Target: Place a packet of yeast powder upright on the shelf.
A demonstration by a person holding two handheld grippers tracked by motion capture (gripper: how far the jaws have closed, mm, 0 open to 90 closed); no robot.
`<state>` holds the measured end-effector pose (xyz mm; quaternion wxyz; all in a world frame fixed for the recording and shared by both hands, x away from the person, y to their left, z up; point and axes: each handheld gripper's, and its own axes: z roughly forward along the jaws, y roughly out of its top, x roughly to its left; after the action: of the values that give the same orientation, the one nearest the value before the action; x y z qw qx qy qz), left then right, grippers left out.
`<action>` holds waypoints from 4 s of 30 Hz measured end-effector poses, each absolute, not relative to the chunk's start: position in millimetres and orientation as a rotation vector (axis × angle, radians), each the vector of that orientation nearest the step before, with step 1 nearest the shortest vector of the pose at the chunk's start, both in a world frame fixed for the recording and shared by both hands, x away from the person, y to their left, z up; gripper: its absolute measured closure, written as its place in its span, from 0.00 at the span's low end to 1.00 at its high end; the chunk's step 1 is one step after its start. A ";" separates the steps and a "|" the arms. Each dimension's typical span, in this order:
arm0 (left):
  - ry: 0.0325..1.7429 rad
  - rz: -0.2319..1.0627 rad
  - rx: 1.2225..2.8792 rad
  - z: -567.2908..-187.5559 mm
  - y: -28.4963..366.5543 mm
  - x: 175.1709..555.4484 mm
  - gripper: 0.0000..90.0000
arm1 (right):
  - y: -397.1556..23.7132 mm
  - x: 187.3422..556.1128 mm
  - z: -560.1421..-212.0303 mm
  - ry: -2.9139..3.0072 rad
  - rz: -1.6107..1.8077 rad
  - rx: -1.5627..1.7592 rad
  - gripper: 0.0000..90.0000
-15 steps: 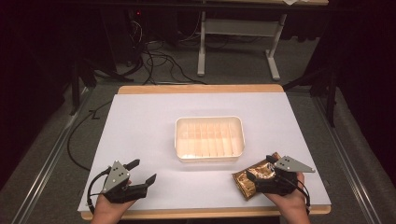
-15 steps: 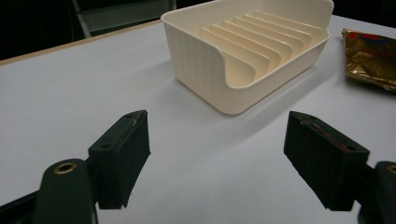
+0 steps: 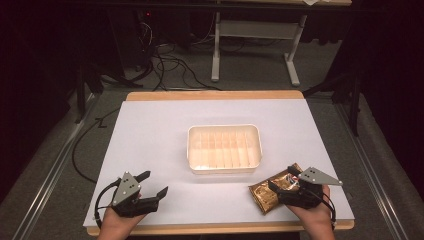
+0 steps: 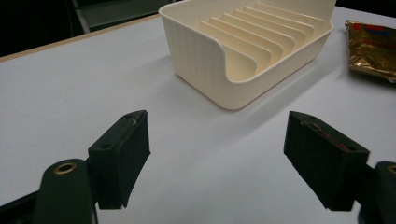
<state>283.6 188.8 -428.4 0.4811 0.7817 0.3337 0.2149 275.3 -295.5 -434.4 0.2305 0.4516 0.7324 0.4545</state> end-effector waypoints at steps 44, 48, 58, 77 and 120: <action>0.785 0.514 1.965 -432.6 183.4 284.3 0.25 | -381.5 281.4 -454.5 1.836 1.215 1.643 0.29; 0.784 0.516 1.966 -432.5 183.2 284.1 0.25 | -387.9 281.2 -457.9 1.812 1.212 1.713 0.28; 0.780 0.522 1.972 -432.9 182.6 283.8 0.25 | -391.1 283.8 -463.5 1.802 1.272 1.861 0.23; 0.773 0.533 1.991 -433.6 181.7 283.5 0.25 | -403.1 282.7 -476.5 1.745 1.416 2.069 0.31; 0.762 0.540 2.010 -435.4 178.3 283.4 0.25 | -370.1 269.3 -427.5 1.827 1.533 1.644 1.00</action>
<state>283.4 178.3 -435.4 0.4462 0.8116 0.3077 0.2180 269.3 -370.1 -427.5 0.1222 0.5633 0.6260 0.5251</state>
